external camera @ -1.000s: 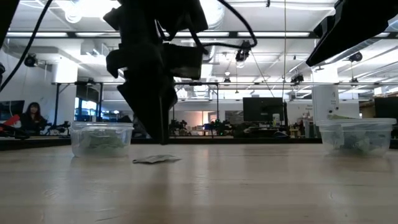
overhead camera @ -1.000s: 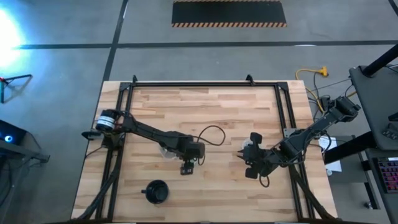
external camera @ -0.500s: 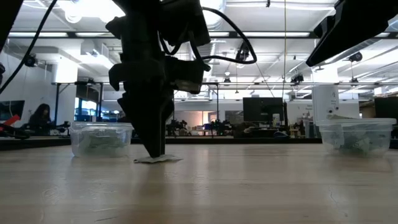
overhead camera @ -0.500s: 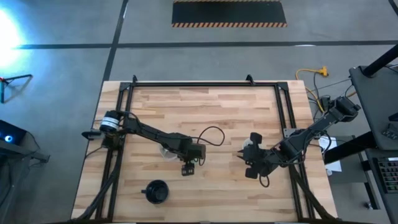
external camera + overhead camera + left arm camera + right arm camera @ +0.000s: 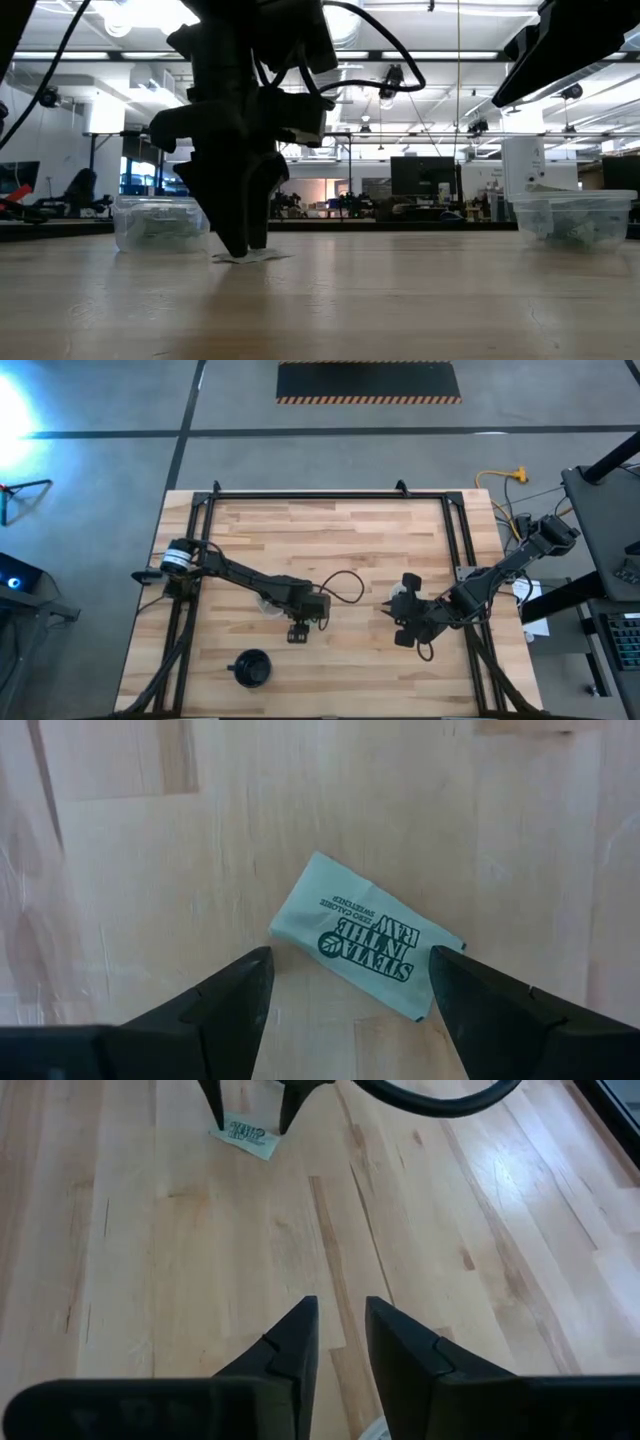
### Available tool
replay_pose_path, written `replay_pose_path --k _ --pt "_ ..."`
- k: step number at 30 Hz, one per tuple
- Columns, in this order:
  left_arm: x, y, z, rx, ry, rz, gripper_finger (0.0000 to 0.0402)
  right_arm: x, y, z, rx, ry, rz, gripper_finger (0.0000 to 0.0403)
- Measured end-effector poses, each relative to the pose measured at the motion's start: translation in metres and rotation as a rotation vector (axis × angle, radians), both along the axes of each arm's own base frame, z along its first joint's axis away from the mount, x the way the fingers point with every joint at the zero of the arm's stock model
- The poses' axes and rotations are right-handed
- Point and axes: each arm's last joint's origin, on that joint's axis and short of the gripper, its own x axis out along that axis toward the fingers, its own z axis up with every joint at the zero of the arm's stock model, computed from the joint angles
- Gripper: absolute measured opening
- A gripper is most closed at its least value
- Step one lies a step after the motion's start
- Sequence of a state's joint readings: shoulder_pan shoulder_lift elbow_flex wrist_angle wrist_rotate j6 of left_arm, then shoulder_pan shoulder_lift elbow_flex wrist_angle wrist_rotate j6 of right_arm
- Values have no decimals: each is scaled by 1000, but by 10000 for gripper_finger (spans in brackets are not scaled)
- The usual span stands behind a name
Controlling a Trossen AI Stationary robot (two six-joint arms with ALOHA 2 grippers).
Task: Pick and place Stevia / Truvia into bins
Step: Put the stevia packet into the oval transparent container
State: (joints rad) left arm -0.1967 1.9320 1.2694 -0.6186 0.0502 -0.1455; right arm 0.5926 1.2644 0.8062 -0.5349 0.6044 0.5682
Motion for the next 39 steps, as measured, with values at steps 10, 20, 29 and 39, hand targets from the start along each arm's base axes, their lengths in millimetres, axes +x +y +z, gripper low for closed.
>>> replay_pose_path --k 10,20,29,39 --pt "3 -3 0 20 -45 -105 253 0 0 0 -2 1 0 68" --pt "5 -4 1 31 -74 -164 210 -1 0 -1 -8 8 3 77" --pt "5 -4 1 20 -71 -166 132 0 0 -1 -7 7 2 68" --pt "4 -4 1 39 -70 -179 40 0 0 -1 -7 7 2 74"
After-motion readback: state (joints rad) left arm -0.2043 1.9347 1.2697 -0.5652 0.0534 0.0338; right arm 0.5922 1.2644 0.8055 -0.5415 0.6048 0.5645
